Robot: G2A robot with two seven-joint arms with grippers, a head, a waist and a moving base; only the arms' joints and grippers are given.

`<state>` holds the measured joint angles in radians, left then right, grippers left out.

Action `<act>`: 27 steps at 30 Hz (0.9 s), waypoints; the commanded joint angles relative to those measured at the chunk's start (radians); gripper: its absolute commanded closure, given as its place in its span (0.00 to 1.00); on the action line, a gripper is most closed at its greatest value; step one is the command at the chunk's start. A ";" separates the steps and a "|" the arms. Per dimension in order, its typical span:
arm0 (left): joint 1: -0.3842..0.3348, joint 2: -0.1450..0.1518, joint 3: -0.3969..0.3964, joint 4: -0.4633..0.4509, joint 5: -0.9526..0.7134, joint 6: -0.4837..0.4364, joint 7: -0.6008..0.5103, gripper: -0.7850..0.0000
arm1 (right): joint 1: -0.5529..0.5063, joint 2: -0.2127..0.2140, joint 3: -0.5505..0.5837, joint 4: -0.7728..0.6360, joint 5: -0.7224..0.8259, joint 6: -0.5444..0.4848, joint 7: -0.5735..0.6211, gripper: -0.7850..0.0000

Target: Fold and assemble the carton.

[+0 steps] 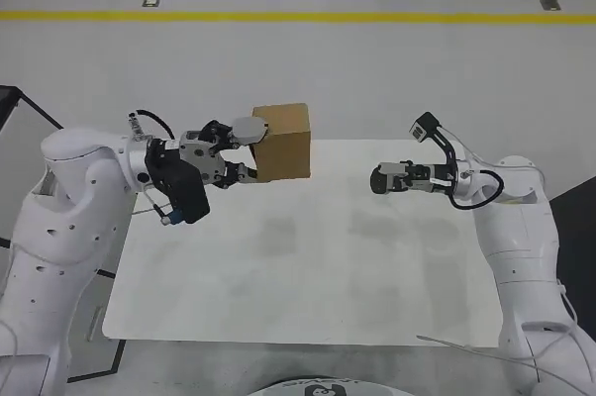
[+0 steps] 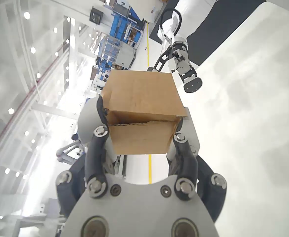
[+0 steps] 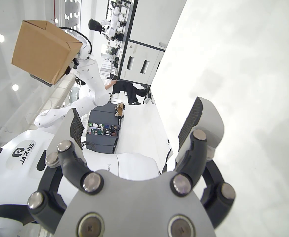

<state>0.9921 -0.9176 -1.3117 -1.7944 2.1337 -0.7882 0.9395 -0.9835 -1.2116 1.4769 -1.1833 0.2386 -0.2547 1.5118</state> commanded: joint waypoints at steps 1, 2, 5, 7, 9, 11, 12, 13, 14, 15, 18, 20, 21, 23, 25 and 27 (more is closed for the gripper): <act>0.000 0.000 -0.001 -0.001 -0.005 -0.006 -0.017 1.00 | 0.000 0.000 0.000 0.000 0.000 0.000 0.000 0.00; 0.000 0.000 -0.001 -0.001 -0.005 -0.006 -0.017 1.00 | 0.000 0.000 0.000 0.000 0.000 0.000 0.000 0.00; 0.000 0.000 -0.001 -0.001 -0.005 -0.006 -0.017 1.00 | 0.000 0.000 0.000 0.000 0.000 0.000 0.000 0.00; 0.018 -0.003 0.000 0.019 -0.040 0.021 -0.026 1.00 | 0.000 0.000 0.000 0.000 0.000 0.000 0.000 0.00; 0.022 -0.001 -0.012 0.030 -0.020 0.087 -0.042 1.00 | 0.000 0.000 0.000 0.000 0.000 0.000 0.000 0.00; 0.029 0.008 -0.010 0.022 0.096 0.153 -0.024 1.00 | 0.000 0.000 0.000 0.000 0.000 0.000 0.000 0.00; 0.036 0.011 -0.020 0.033 0.099 0.199 0.007 1.00 | 0.000 0.000 0.000 0.000 0.000 0.000 0.000 0.00; 0.041 0.015 -0.028 0.036 0.140 0.255 0.042 1.00 | 0.000 0.000 0.000 0.000 0.000 0.000 0.000 0.00; 0.044 0.020 -0.034 0.034 0.191 0.307 0.065 1.00 | 0.000 0.000 0.000 0.000 0.000 0.000 0.000 0.00; 0.050 0.024 -0.038 0.037 0.233 0.359 0.089 1.00 | 0.000 0.000 0.000 0.000 0.000 0.000 0.000 0.00; 0.062 0.031 -0.049 0.051 0.298 0.475 0.150 1.00 | 0.000 0.000 0.000 0.000 0.000 0.000 0.000 0.00; 0.065 0.036 -0.054 0.053 0.351 0.556 0.184 1.00 | 0.000 0.000 0.000 0.000 0.000 0.000 0.000 0.00; 0.069 0.036 -0.057 0.053 0.346 0.605 0.201 1.00 | 0.000 0.000 0.000 0.000 0.000 0.000 0.000 0.00; 0.070 0.038 -0.065 0.049 0.345 0.656 0.216 1.00 | 0.000 0.000 0.000 0.000 0.000 0.000 0.000 0.00; 0.072 0.039 -0.073 0.037 0.342 0.708 0.235 1.00 | 0.000 0.000 0.000 0.000 0.000 0.000 0.000 0.00; 0.075 0.040 -0.078 0.029 0.339 0.731 0.239 1.00 | 0.000 0.000 0.000 0.000 0.000 0.000 0.000 0.00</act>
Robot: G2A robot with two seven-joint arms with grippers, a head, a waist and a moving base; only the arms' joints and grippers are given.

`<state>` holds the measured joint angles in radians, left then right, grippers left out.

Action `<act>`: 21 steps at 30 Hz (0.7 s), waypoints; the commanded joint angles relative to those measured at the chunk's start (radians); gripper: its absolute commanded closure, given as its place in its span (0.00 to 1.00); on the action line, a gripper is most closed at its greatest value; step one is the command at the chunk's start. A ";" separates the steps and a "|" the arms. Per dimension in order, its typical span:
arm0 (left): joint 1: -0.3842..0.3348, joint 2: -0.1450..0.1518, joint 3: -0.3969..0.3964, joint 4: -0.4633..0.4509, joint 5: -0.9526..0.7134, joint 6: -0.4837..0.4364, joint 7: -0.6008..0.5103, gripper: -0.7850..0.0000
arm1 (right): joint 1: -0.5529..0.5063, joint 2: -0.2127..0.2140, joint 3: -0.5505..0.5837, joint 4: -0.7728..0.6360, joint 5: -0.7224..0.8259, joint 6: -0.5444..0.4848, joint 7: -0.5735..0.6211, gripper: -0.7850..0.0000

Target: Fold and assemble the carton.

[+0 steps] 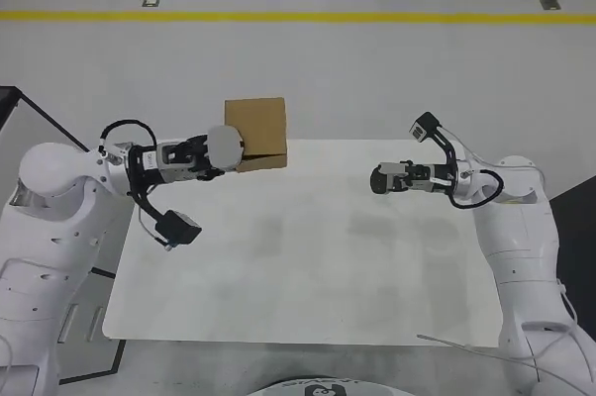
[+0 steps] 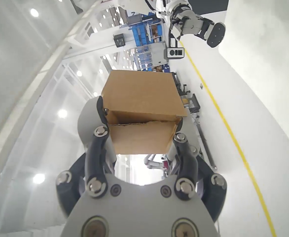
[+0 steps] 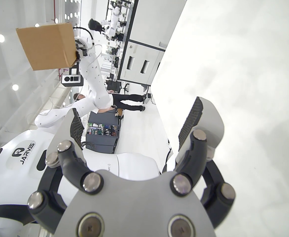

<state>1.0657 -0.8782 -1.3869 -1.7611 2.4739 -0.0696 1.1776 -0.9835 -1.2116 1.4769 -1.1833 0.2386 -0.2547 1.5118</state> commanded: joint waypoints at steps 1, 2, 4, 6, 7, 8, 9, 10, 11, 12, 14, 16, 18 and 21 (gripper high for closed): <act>0.002 0.001 -0.004 -0.004 -0.001 0.013 0.001 1.00 | 0.000 0.000 0.000 0.000 0.000 0.000 0.000 0.00; 0.002 0.001 -0.004 -0.004 -0.001 0.013 0.001 1.00 | 0.000 0.000 0.000 0.000 0.000 0.000 0.000 0.00; 0.002 0.001 -0.004 -0.004 -0.001 0.013 0.001 1.00 | 0.000 0.000 0.000 0.000 0.000 0.000 0.000 0.00; 0.002 0.001 -0.004 -0.004 -0.001 0.013 0.001 1.00 | 0.000 0.000 0.000 0.000 0.000 0.000 0.000 0.00; 0.002 0.001 -0.004 -0.004 -0.001 0.013 0.001 1.00 | 0.000 0.000 0.000 0.000 0.000 0.000 0.000 0.00; 0.002 0.001 -0.004 -0.004 -0.001 0.013 0.001 1.00 | 0.000 0.000 0.000 0.000 0.000 0.000 0.000 0.00; 0.002 0.001 -0.004 -0.004 -0.001 0.013 0.001 1.00 | 0.000 0.000 0.000 0.000 0.000 0.000 0.000 0.00; 0.002 0.001 -0.004 -0.004 -0.001 0.013 0.001 1.00 | 0.000 0.000 0.000 0.000 0.000 0.000 0.000 0.00; 0.004 0.001 -0.002 -0.008 -0.003 0.015 -0.002 1.00 | 0.000 0.000 0.000 0.000 0.000 0.000 0.000 0.00; 0.013 -0.002 0.004 -0.023 -0.041 0.025 -0.008 1.00 | 0.000 0.000 0.000 0.000 0.000 0.000 0.000 0.00; 0.014 -0.003 -0.001 -0.054 -0.040 0.083 0.001 1.00 | 0.000 0.000 0.000 0.000 0.000 0.000 0.000 0.00; 0.009 0.000 -0.009 -0.079 -0.002 0.152 0.027 1.00 | 0.000 0.000 0.000 0.000 0.000 0.000 0.000 0.00; 0.004 0.001 -0.018 -0.106 0.006 0.228 0.075 1.00 | 0.000 0.000 0.000 0.000 0.000 0.000 0.000 0.00; 0.006 0.004 -0.028 -0.126 0.021 0.294 0.124 1.00 | 0.000 0.000 0.000 0.000 0.000 0.000 0.000 0.00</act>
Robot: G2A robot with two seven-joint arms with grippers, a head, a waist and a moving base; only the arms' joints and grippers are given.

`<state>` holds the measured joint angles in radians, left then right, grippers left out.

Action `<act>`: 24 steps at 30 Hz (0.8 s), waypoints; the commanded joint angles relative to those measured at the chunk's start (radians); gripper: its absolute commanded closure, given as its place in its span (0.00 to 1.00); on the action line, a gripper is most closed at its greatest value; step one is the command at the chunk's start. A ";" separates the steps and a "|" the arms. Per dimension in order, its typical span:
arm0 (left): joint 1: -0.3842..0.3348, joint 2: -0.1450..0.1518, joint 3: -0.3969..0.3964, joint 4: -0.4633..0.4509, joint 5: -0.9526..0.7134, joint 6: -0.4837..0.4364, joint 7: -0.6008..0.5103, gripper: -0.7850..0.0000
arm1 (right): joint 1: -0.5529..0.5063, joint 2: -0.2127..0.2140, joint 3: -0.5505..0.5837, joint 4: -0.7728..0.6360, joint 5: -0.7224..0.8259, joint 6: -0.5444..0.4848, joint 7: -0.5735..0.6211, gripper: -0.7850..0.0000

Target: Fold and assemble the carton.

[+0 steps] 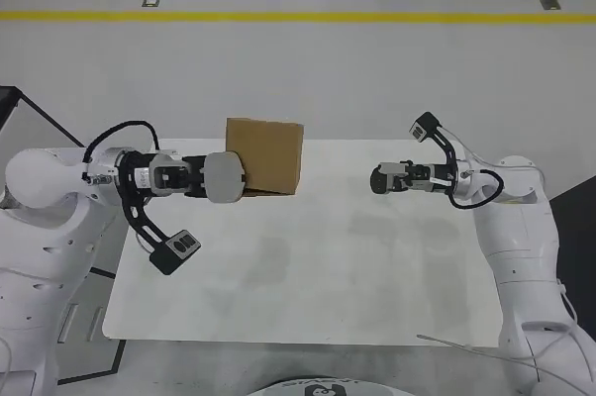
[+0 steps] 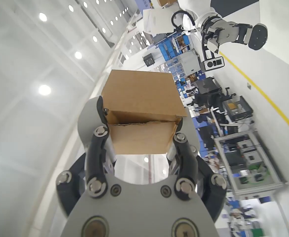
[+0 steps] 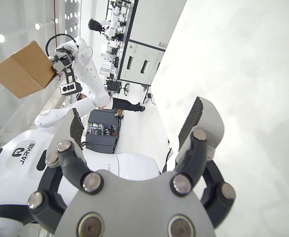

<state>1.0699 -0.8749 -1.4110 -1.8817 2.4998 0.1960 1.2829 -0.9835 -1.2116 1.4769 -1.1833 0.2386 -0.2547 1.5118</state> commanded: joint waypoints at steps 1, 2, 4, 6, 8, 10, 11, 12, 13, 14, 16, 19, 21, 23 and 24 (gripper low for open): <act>0.002 0.001 -0.007 -0.007 0.001 0.039 0.024 1.00 | 0.000 0.000 0.000 0.000 0.000 0.000 0.000 0.00; 0.002 0.002 -0.007 -0.019 0.006 0.059 0.042 1.00 | 0.000 0.000 0.000 0.000 0.000 0.000 0.000 0.00; 0.006 0.003 -0.011 -0.025 -0.004 0.088 0.053 1.00 | 0.000 0.000 0.000 0.000 0.000 0.000 0.000 0.00; 0.005 0.004 -0.015 -0.033 -0.009 0.114 0.070 1.00 | 0.000 0.000 0.000 0.000 0.000 0.000 0.000 0.00; 0.004 0.004 -0.016 -0.040 -0.020 0.129 0.074 1.00 | 0.000 0.000 0.000 0.000 0.000 0.000 0.000 0.00; 0.001 0.005 -0.021 -0.042 -0.021 0.142 0.086 1.00 | 0.000 0.000 0.000 0.000 0.000 0.000 0.000 0.00; 0.000 0.005 -0.022 -0.042 -0.022 0.147 0.088 1.00 | 0.000 0.000 0.000 0.000 0.000 0.000 0.000 0.00; 0.001 0.005 -0.022 -0.041 -0.033 0.149 0.089 1.00 | 0.000 0.000 0.000 0.000 0.000 0.000 0.000 0.00; -0.001 0.006 -0.024 -0.041 -0.035 0.151 0.093 1.00 | 0.000 0.000 0.000 0.000 0.000 0.000 0.000 0.00; -0.002 0.006 -0.025 -0.042 -0.037 0.158 0.096 1.00 | 0.000 0.000 0.000 0.000 0.000 0.000 0.000 0.00; -0.002 0.006 -0.026 -0.038 -0.054 0.163 0.099 1.00 | 0.000 0.000 0.000 0.000 0.000 0.000 0.000 0.00; 0.000 0.007 -0.026 -0.033 -0.069 0.163 0.102 1.00 | 0.000 0.000 0.000 0.000 0.000 0.000 0.000 0.00; 0.002 0.007 -0.022 -0.029 -0.086 0.149 0.106 1.00 | 0.000 0.000 0.000 0.000 0.000 0.000 0.000 0.00; 0.010 0.010 -0.012 -0.007 -0.101 0.077 0.113 1.00 | 0.000 0.000 0.000 0.000 0.000 0.000 0.000 0.00; 0.010 0.010 -0.010 0.003 -0.105 0.048 0.111 1.00 | 0.000 0.000 0.000 0.000 0.000 0.000 0.000 0.00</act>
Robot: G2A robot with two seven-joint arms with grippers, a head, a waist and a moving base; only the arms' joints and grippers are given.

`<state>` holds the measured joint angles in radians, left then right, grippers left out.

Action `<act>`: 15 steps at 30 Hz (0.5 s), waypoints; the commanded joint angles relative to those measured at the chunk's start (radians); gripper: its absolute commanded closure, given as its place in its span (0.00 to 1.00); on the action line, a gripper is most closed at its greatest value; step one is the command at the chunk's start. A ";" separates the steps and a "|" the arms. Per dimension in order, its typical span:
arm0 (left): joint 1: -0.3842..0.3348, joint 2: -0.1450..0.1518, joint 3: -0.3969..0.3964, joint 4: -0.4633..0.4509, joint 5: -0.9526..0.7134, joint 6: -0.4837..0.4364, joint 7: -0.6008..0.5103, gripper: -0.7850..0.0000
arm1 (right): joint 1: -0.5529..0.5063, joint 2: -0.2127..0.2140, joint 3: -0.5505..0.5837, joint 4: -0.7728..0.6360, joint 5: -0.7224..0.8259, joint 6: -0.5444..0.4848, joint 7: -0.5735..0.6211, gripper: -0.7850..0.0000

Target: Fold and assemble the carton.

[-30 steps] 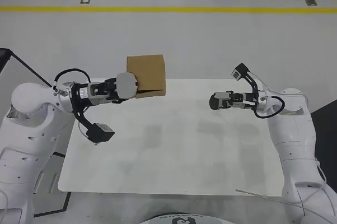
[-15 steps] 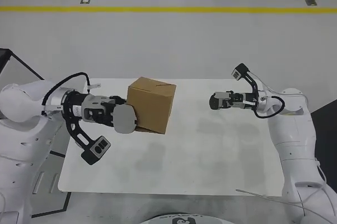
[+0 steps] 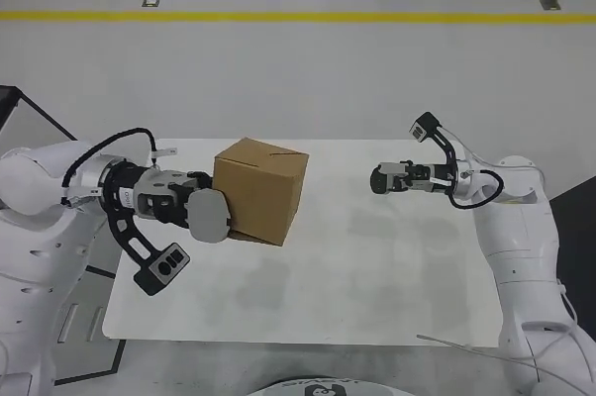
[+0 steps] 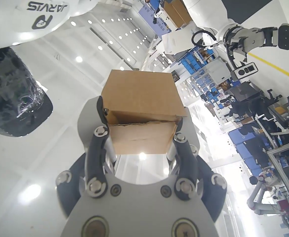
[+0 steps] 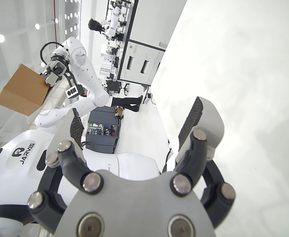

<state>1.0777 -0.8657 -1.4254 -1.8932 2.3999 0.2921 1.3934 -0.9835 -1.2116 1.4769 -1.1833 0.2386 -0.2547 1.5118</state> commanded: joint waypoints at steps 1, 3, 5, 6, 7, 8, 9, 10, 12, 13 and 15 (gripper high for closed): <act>0.002 0.001 0.005 0.032 -0.028 -0.082 -0.020 1.00 | 0.000 0.000 0.000 0.000 0.000 0.000 0.000 0.00; 0.006 0.002 0.015 0.049 -0.057 -0.155 -0.018 1.00 | 0.000 0.000 0.000 0.000 0.000 0.000 0.000 0.00; 0.010 0.004 0.021 0.074 -0.082 -0.250 -0.044 1.00 | 0.000 0.000 0.000 0.000 0.000 0.000 0.000 0.00; 0.014 0.004 0.029 0.078 -0.119 -0.320 -0.062 1.00 | 0.000 0.000 0.000 0.000 0.000 0.000 0.000 0.00; 0.014 0.004 0.029 0.076 -0.136 -0.334 -0.072 1.00 | 0.000 0.000 0.000 0.000 0.000 0.000 0.000 0.00; 0.021 0.004 0.034 0.077 -0.161 -0.371 -0.089 1.00 | 0.000 0.000 0.000 0.000 0.000 0.000 0.000 0.00; 0.024 0.004 0.037 0.077 -0.170 -0.396 -0.097 1.00 | 0.000 0.000 0.000 0.000 0.000 0.000 0.000 0.00; 0.028 0.004 0.037 0.077 -0.191 -0.422 -0.118 1.00 | 0.000 0.000 0.000 0.000 0.000 0.000 0.000 0.00; 0.034 0.004 0.037 0.063 -0.211 -0.455 -0.149 1.00 | 0.000 0.000 0.000 0.000 0.000 0.000 0.000 0.00; 0.034 0.004 0.037 0.063 -0.211 -0.455 -0.149 1.00 | 0.000 0.000 0.000 0.000 0.000 0.000 0.000 0.00; 0.034 0.004 0.037 0.063 -0.211 -0.455 -0.149 1.00 | 0.000 0.000 0.000 0.000 0.000 0.000 0.000 0.00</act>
<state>1.1123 -0.8620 -1.3879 -1.8309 2.1878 -0.1652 1.2428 -0.9835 -1.2116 1.4769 -1.1833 0.2386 -0.2547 1.5118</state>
